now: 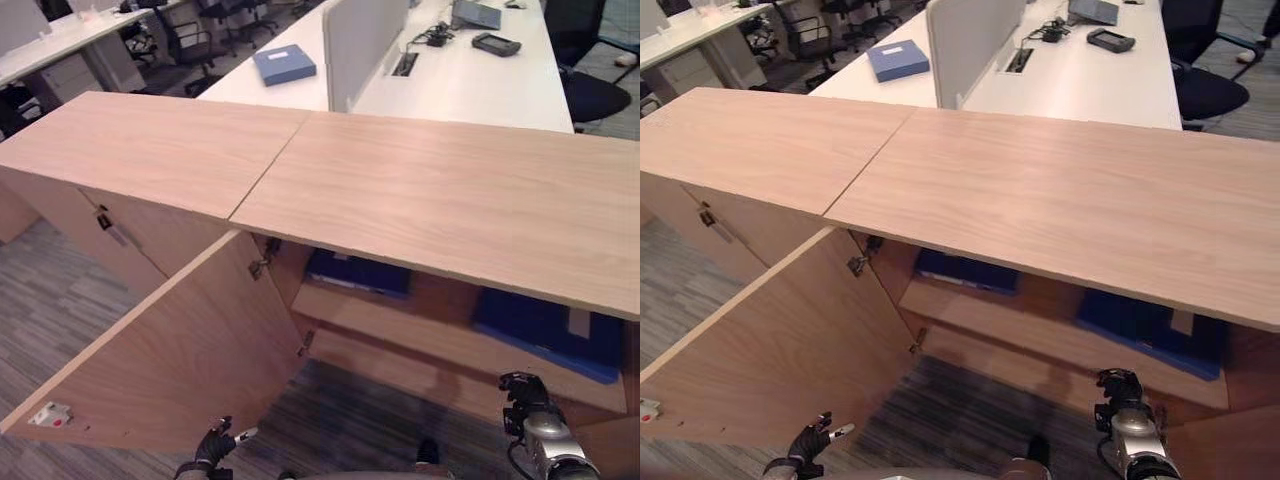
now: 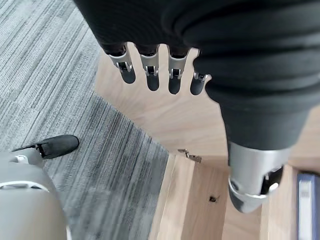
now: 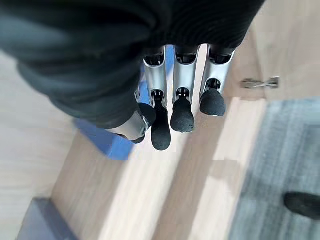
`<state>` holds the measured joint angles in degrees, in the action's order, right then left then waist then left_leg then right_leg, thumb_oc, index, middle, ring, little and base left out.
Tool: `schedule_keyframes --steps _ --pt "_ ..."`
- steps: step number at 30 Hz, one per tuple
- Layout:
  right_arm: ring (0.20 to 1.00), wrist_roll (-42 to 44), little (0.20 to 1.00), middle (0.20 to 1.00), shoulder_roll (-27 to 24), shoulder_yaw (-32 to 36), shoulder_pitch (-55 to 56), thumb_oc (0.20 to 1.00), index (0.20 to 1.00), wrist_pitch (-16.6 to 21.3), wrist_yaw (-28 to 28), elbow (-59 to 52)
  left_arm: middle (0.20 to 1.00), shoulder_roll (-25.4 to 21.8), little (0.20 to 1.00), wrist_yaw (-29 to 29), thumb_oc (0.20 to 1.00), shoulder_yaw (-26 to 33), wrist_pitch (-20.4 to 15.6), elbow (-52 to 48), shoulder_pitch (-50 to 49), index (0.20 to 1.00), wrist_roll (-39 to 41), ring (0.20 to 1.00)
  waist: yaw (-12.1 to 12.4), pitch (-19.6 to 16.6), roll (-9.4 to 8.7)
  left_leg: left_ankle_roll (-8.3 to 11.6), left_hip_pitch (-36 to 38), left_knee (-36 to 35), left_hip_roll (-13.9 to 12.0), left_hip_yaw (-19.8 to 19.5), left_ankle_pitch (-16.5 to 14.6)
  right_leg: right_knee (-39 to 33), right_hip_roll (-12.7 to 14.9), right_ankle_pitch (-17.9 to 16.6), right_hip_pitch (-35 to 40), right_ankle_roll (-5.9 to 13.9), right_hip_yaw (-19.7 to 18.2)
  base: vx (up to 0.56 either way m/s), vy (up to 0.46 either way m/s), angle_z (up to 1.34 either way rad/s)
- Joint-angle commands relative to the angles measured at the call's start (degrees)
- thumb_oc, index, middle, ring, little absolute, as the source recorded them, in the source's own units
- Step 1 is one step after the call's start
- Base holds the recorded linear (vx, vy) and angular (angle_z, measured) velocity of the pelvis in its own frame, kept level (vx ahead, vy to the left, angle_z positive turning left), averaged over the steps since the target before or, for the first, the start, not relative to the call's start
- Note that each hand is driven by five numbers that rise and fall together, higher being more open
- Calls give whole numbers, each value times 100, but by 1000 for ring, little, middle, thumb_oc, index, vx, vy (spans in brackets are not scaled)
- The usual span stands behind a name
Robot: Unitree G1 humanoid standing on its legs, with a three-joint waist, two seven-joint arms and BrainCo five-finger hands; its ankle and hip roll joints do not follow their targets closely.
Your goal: Put the empty folder in the office cabinet
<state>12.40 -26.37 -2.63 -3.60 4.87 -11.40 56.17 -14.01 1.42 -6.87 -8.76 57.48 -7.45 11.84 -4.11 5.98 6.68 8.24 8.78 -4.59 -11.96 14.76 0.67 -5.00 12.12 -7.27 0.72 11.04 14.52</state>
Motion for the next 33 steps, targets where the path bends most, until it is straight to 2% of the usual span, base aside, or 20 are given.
schedule_keyframes --steps 1,3,4,5,6,8,9,10,11,12,14,16,19,22,26,28,30,32,33 --pt "200 89 200 200 117 -101 -403 200 200 229 -21 -129 1000 -107 1000 50 1000 -84 -94 81 130 1000 -253 1000 24 50 -153 268 -1 827 -224 177 -241 393 -166 600 -7 -101 -71 54 -82 -37" --pt "200 26 200 200 166 -249 -387 200 200 235 27 -191 1000 -86 1000 65 1000 -82 -88 39 114 1000 -213 1000 14 111 -108 285 -46 1229 -312 123 -101 375 -305 650 23 -193 -201 74 -116 -30" --pt "200 -40 200 200 181 -350 -374 200 200 224 45 -216 1000 -82 1000 62 1000 -90 -92 22 114 1000 -184 1000 47 194 -84 290 -119 1560 -353 -36 -1 350 -375 693 91 -233 -287 82 -84 -56" --pt "200 -189 200 200 178 -567 -366 200 200 169 114 -263 1000 -61 1000 46 1000 -168 -120 2 144 1000 -82 1000 137 290 -102 226 -438 1798 -47 -662 15 292 -393 737 131 -295 -457 52 -45 -87" --pt "200 -189 200 200 180 -567 -370 200 200 169 114 -264 1000 -62 1000 46 1000 -166 -119 2 147 1000 -82 1000 132 274 -115 221 -460 1783 -30 -666 41 294 -378 726 106 -295 -453 70 -25 -119" --pt "200 -290 200 200 141 -676 -399 200 200 129 135 -265 1000 -43 1000 14 1000 -258 -157 -73 179 1000 9 1000 258 320 -177 142 -653 1595 345 -1135 -331 235 -365 759 142 -269 -632 83 -7 -86" --pt "200 -291 200 200 143 -676 -402 200 200 128 136 -265 1000 -44 1000 14 1000 -257 -157 -73 182 1000 9 1000 257 309 -189 138 -668 1579 360 -1135 -307 235 -351 749 122 -267 -632 106 13 -61" --pt "200 -404 200 200 106 -775 -448 200 200 110 164 -263 1000 -47 1000 7 1000 -288 -180 -104 201 1000 44 1000 330 319 -206 105 -736 1264 508 -1407 -471 194 -359 755 124 -233 -779 110 49 -85" --pt "200 -486 200 200 55 -852 -517 200 200 109 168 -255 1000 -65 1000 2 1000 -344 -198 -135 199 1000 58 1000 472 372 -198 56 -924 1032 732 -1860 -421 176 -395 759 140 -210 -984 119 50 -92" --pt "200 -486 200 200 55 -850 -516 200 200 109 168 -254 1000 -65 1000 2 1000 -347 -198 -135 198 1000 59 1000 472 374 -200 52 -918 1035 737 -1861 -430 176 -390 768 148 -208 -982 102 48 -120" --pt "200 -488 200 200 28 -865 -588 200 200 117 147 -189 1000 -76 1000 0 1000 -402 -223 -169 200 1000 83 1000 574 429 -170 -1 -1144 855 929 -2256 -279 156 -457 803 173 -217 -1163 78 43 -126" --pt "200 -482 200 200 6 -853 -643 200 200 119 145 -172 1000 -103 1000 2 1000 -447 -227 -215 226 1000 67 1000 614 499 -140 -5 -1289 796 951 -2202 -132 184 -460 874 228 -206 -1229 94 92 -54" --pt "200 -585 200 200 24 -888 -647 200 200 112 186 -246 1000 -146 1000 -13 1000 -432 -233 -227 193 1000 -6 1000 591 474 -54 -118 -961 329 883 -2104 -80 204 -510 891 253 -202 -1365 91 144 -1" --pt "200 -568 200 200 143 -882 -608 200 200 96 194 -257 1000 -198 1000 -29 1000 -462 -221 -244 236 1000 -63 1000 547 436 -130 -176 -820 109 952 -1992 5 266 -418 876 227 -140 -1384 97 133 -8" --pt "200 -537 200 200 281 -879 -589 200 200 99 183 -326 1000 -254 1000 -79 1000 -483 -202 -303 322 1000 -132 1000 539 453 -249 -283 -774 99 1011 -1872 -57 460 -345 932 163 -98 -1420 62 86 -2" --pt "200 -566 200 200 417 -966 -700 200 200 70 160 -342 1000 -345 1000 -150 1000 -434 -162 -331 459 1000 -81 1000 624 570 -370 -427 -828 217 1026 -1745 -171 1144 -359 1001 -214 -18 -1309 -23 56 -16" --pt "200 -548 200 200 483 -997 -815 200 200 38 155 -444 1000 -423 1000 -188 1000 -407 -159 -424 491 1000 -46 1000 628 738 -371 -524 -830 293 983 -1677 -191 1853 -395 970 -628 179 -1173 -30 67 -39" --pt "200 -494 200 200 527 -988 -887 200 200 47 156 -449 1000 -458 1000 -181 1000 -423 -158 -412 520 1000 -88 1000 604 817 -344 -559 -780 293 966 -1684 -220 2098 -384 899 -774 308 -1211 15 54 -45" --pt "200 -486 200 200 546 -985 -923 200 200 42 150 -464 1000 -466 1000 -191 1000 -412 -152 -389 530 1000 -94 1000 627 823 -342 -550 -757 280 960 -1665 -241 2028 -268 886 -770 331 -1126 32 13 -19"
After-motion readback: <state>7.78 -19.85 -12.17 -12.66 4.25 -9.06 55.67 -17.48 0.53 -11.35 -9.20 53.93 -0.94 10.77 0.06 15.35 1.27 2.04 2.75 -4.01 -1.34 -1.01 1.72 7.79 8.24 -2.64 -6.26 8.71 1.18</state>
